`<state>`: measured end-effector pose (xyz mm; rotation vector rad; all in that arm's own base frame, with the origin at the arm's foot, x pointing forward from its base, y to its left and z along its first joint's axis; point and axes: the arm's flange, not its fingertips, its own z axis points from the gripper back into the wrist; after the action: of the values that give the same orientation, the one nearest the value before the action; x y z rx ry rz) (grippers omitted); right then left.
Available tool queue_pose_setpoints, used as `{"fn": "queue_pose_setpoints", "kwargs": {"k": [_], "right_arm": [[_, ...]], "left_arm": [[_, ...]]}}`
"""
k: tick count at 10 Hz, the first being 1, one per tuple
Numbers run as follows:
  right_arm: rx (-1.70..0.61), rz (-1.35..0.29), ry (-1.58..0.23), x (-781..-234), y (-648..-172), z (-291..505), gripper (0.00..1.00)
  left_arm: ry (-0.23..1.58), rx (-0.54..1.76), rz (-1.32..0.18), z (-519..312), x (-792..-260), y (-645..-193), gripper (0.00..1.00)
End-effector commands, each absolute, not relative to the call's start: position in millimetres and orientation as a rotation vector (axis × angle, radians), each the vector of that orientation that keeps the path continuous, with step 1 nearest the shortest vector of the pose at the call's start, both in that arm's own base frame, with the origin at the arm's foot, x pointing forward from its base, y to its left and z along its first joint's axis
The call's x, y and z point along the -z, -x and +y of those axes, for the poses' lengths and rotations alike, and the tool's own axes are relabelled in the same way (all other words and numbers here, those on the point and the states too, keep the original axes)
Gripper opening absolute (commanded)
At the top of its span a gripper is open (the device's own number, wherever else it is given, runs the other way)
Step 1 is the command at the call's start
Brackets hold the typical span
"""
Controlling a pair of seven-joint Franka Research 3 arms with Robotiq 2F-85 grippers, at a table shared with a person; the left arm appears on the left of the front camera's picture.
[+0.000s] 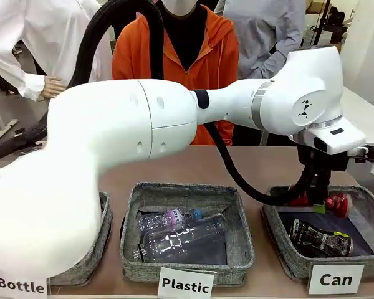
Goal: Sort the can waste into the basket.
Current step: Pick up the can waste from the table and place it in the right Fabric basket.
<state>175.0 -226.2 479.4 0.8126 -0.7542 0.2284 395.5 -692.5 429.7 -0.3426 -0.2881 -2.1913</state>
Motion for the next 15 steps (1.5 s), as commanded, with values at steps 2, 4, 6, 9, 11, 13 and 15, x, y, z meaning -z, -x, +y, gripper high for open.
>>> {"fn": "queue_pose_setpoints", "kwargs": {"k": [2, 4, 6, 9, 11, 13, 15], "right_arm": [[-0.211, -0.744, -0.801, -481, -175, -225, 1.0], [-0.211, -0.744, -0.801, -481, -175, -225, 1.0], [-0.228, -0.754, -0.812, -479, -175, -226, 1.0], [-0.343, -0.742, -0.819, -486, -239, -205, 1.0], [-0.426, -0.601, -0.803, -486, -296, -166, 1.0], [-0.496, -0.524, -0.751, -491, -346, -119, 1.0], [-0.541, -0.44, -0.719, -485, -383, -83, 1.0]], "left_arm": [[0.381, 2.214, -0.303, -711, -440, -407, 1.0], [0.393, 2.209, -0.331, -705, -447, -405, 1.0], [0.427, 2.183, -0.309, -683, -471, -404, 1.0], [0.74, 2.025, -0.24, -594, -528, -384, 1.0], [0.699, 1.828, -0.233, -530, -546, -370, 1.0], [0.742, 1.722, -0.264, -477, -562, -363, 1.0], [0.703, 1.646, -0.323, -443, -564, -345, 1.0]]}}
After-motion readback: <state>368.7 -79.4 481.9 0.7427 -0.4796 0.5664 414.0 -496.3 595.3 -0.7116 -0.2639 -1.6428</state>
